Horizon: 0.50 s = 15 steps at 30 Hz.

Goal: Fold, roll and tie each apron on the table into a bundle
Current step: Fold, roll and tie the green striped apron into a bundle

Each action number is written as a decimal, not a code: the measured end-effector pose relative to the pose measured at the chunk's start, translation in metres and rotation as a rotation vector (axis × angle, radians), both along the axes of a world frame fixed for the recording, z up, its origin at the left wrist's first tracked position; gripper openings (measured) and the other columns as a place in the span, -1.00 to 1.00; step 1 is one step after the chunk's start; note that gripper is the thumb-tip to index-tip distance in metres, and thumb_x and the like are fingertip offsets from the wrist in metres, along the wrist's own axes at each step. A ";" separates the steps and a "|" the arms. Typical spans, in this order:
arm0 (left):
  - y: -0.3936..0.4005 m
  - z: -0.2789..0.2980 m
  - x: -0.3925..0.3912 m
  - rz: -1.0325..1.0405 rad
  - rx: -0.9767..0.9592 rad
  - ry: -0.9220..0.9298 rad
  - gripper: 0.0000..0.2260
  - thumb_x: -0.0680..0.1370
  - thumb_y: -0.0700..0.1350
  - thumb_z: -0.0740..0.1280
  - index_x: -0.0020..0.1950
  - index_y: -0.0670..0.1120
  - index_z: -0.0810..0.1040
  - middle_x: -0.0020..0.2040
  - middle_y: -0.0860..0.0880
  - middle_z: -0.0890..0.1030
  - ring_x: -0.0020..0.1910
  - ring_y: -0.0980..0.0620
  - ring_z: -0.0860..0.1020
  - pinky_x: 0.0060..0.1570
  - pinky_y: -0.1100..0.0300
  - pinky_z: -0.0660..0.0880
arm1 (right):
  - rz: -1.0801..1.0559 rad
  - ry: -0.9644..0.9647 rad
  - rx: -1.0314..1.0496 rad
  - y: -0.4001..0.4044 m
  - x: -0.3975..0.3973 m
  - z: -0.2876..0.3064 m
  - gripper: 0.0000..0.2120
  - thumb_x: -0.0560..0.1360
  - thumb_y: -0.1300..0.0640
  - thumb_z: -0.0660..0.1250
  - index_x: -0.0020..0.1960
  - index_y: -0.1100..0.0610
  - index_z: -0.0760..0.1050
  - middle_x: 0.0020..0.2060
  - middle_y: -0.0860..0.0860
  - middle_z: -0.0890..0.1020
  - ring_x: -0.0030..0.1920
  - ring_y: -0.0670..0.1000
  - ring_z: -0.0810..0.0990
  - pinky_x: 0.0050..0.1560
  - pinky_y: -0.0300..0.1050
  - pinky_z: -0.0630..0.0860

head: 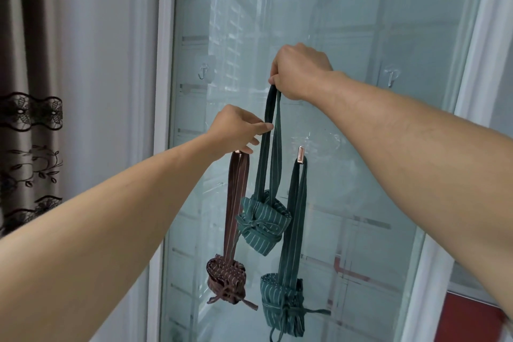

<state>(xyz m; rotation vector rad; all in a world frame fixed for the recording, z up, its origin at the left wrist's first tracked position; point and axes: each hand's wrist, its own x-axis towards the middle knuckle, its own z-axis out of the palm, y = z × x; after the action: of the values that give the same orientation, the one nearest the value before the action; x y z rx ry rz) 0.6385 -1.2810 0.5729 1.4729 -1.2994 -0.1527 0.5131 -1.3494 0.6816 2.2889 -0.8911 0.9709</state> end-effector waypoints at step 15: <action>0.095 -0.023 0.013 0.371 0.049 0.011 -0.73 0.52 0.05 0.49 0.14 -0.06 0.70 0.03 0.00 0.69 -0.01 0.05 0.63 -0.06 0.23 0.51 | 0.423 -0.059 0.180 0.083 0.030 -0.046 -0.58 0.60 0.00 0.27 -0.36 0.19 0.51 -0.30 0.02 0.67 -0.26 0.15 0.61 -0.15 0.03 0.58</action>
<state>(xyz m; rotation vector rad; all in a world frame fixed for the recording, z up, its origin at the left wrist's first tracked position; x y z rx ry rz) 0.6514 -1.1864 0.5502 1.7247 -0.9984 0.0509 0.5433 -1.2668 0.6356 2.6814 -0.5411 1.1773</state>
